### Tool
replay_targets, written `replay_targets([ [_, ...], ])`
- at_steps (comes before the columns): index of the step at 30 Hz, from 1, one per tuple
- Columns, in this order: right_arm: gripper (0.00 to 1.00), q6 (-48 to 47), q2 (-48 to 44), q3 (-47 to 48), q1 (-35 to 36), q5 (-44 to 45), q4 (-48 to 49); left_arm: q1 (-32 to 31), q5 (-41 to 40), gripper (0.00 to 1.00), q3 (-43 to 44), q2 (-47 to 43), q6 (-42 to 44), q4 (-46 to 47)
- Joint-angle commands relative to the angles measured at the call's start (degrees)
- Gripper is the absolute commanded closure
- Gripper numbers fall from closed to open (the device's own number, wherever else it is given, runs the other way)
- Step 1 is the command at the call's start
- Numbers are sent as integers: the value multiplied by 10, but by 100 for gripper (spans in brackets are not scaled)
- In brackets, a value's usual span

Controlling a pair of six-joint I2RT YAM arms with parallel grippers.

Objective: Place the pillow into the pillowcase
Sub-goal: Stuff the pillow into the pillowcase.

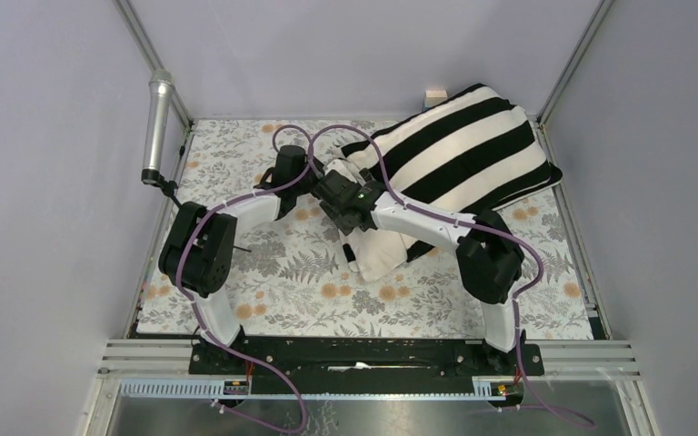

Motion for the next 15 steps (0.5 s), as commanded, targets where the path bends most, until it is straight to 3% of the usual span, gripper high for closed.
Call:
replay_targets([
  [1,7,58,51,-22,5,15,-45,7,14,100,55,-7,-7,52],
  [2,14,61,54,-20,4,14,-45,8,18,100,59,-7,-4,49],
  [3,30,64,55,-19,4,17,-42,8,23,100,61,-7,-2,47],
  [6,96,80,42,-12,-10,7,-40,10,31,100,55,-13,8,41],
  [8,100,97,12,-7,-36,-52,-31,15,40,89,46,-23,14,39],
  [11,100,138,-53,-11,-95,-217,11,31,66,61,35,-51,19,35],
  [15,100,196,-80,34,-156,-306,19,38,68,37,23,-118,52,-3],
])
